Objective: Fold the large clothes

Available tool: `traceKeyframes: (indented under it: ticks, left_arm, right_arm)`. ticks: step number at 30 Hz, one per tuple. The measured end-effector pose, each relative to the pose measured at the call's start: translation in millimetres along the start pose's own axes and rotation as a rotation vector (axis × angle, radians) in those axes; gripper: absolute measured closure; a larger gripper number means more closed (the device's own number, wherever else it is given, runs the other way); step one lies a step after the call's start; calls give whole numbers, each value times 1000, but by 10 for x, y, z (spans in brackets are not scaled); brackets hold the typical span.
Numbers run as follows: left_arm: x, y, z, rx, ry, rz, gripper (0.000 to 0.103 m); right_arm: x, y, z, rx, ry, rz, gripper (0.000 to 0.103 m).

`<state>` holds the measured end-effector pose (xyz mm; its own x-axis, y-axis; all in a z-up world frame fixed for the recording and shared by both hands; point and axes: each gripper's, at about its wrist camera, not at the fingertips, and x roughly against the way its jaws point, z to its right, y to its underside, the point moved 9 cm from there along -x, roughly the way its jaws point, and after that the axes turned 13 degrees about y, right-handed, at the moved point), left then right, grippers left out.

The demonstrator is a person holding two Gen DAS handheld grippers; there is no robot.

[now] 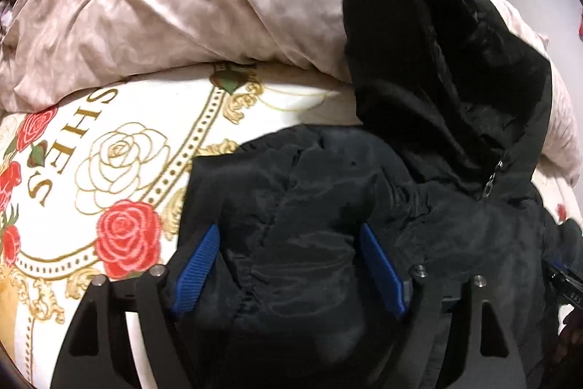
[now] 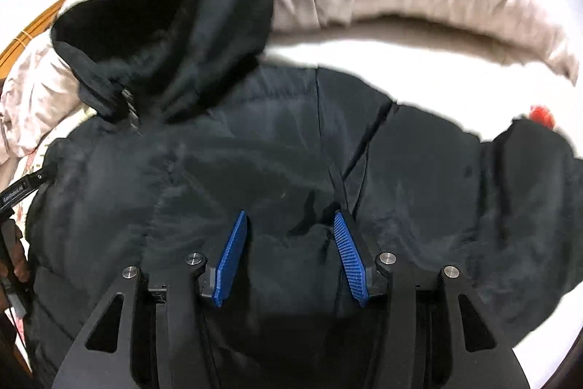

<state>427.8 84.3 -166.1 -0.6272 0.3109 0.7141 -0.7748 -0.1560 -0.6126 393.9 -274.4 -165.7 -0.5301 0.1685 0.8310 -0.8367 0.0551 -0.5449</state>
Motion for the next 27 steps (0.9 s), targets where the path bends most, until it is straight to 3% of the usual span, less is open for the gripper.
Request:
traceKeyframes:
  ticks: [6, 12, 19, 27]
  left_arm:
    - [187, -3, 81, 6, -3, -10, 25]
    - [891, 117, 462, -29, 46, 48, 27]
    - [1537, 644, 1137, -101, 93, 16, 27]
    - [1978, 1122, 1654, -133, 140, -25, 27]
  right_arm:
    - [283, -4, 72, 2, 17, 10, 51]
    - [1039, 264, 327, -21, 25, 82, 51]
    - [1764, 768, 545, -50, 31, 95, 51]
    - [2281, 1285, 770, -111, -5, 62, 49]
